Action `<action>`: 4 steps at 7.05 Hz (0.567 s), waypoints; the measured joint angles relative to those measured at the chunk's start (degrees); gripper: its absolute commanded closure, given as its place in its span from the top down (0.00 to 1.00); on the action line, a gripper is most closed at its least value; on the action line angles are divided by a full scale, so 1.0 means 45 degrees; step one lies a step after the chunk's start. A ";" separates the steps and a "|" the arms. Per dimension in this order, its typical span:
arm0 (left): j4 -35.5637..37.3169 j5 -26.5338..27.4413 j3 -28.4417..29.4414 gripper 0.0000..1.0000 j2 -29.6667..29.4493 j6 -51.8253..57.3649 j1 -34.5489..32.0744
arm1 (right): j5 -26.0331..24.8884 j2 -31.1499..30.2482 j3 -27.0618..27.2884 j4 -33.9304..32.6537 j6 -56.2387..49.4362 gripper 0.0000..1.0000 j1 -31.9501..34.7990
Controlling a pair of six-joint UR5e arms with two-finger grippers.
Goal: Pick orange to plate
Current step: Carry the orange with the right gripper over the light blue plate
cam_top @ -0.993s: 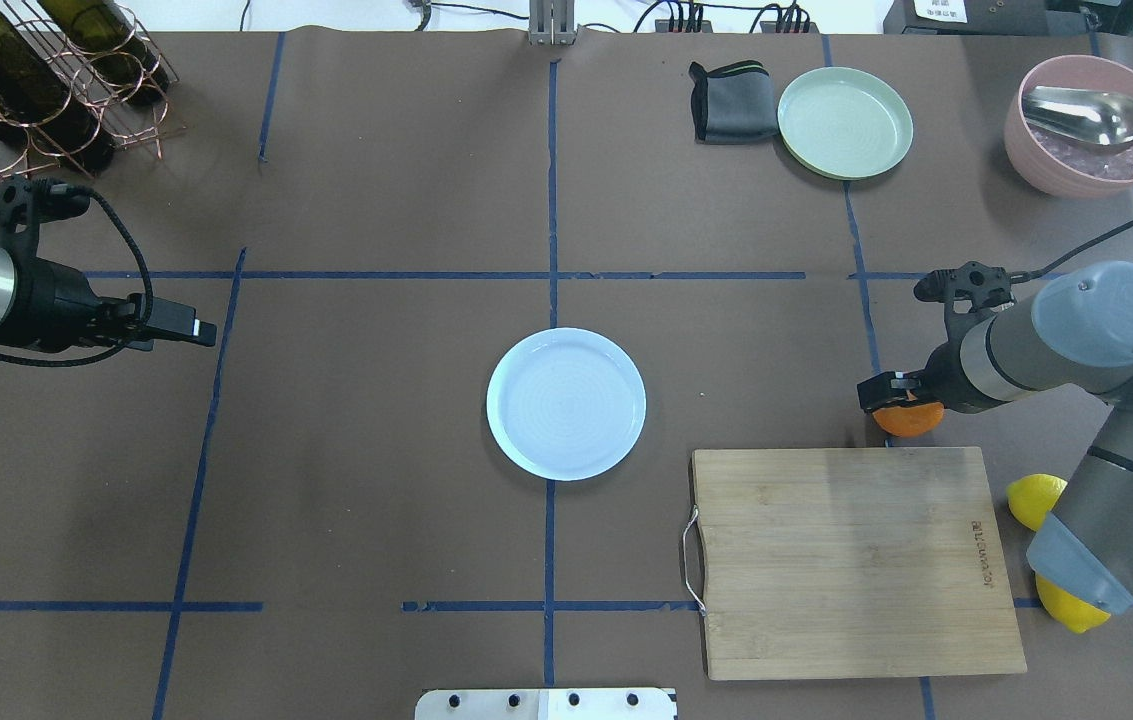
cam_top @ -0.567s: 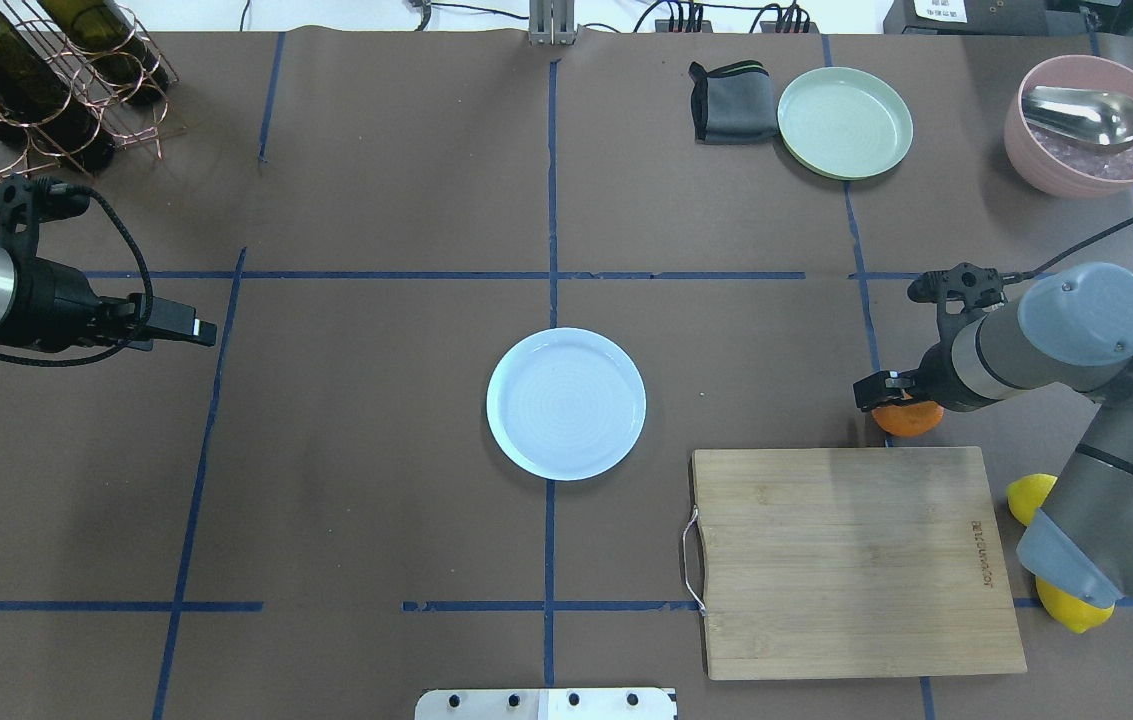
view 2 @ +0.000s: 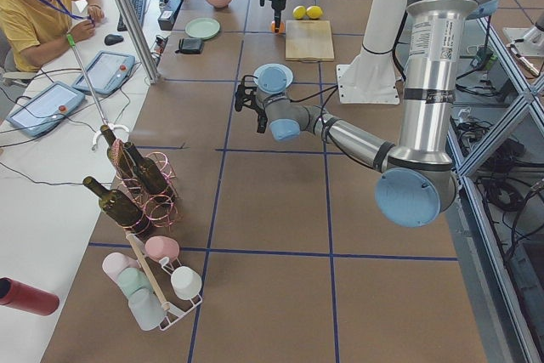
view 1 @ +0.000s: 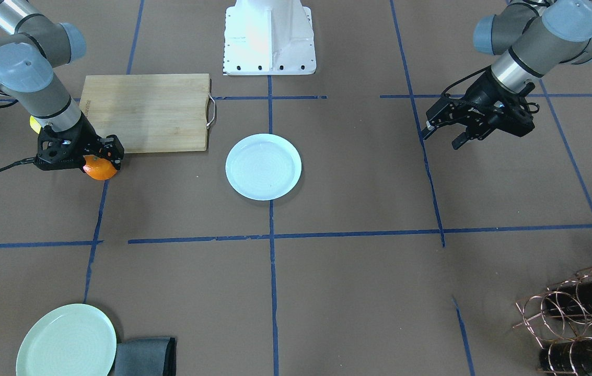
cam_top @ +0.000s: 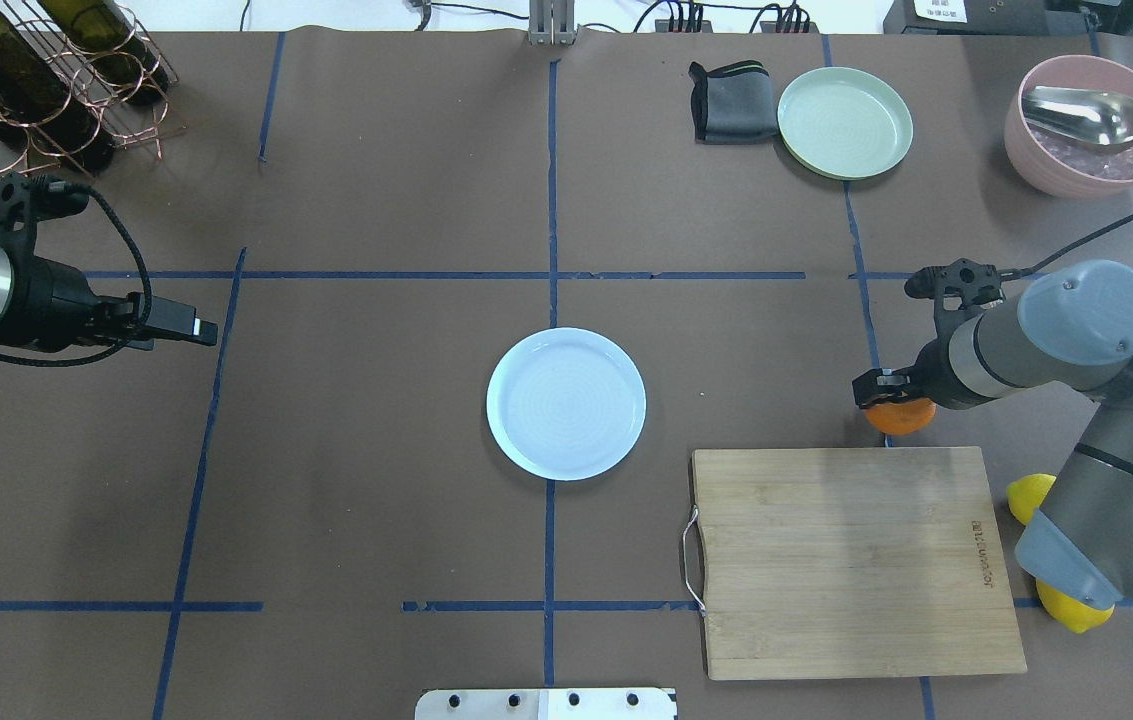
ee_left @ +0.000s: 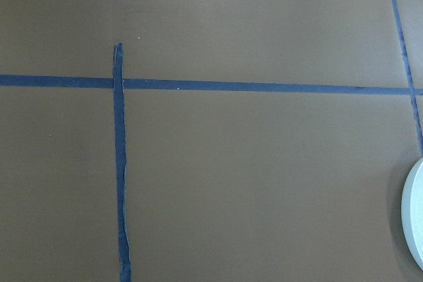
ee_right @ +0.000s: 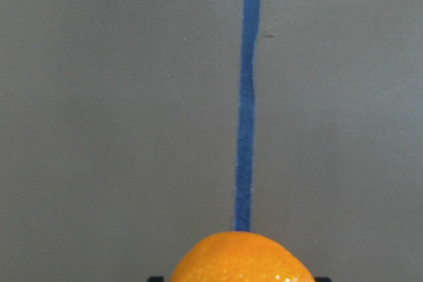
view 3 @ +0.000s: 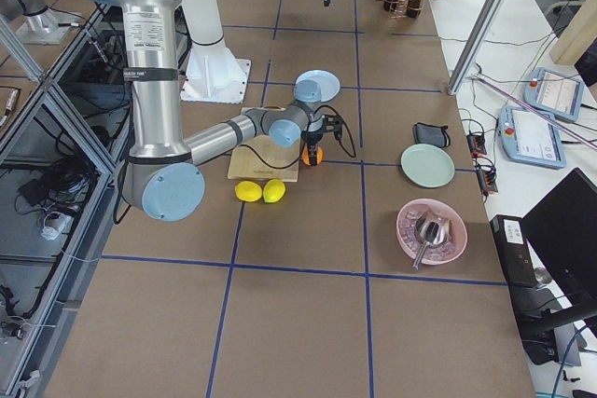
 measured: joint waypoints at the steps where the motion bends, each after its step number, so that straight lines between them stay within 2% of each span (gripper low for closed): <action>1: -0.0005 -0.0024 -0.0298 0.91 0.0249 0.0040 -0.0093 | 0.0065 0.0895 0.0168 -0.0139 0.1036 0.00 -0.0220; 2: -0.0013 -0.0033 -0.0618 0.91 0.0629 0.0099 -0.0216 | 0.0045 0.2337 -0.0017 -0.0463 0.2466 0.00 -0.0699; 4: -0.0303 -0.0038 -0.0845 0.91 0.1103 0.0145 -0.0474 | -0.0861 0.5607 -0.1502 -0.1130 0.4984 0.00 -0.1803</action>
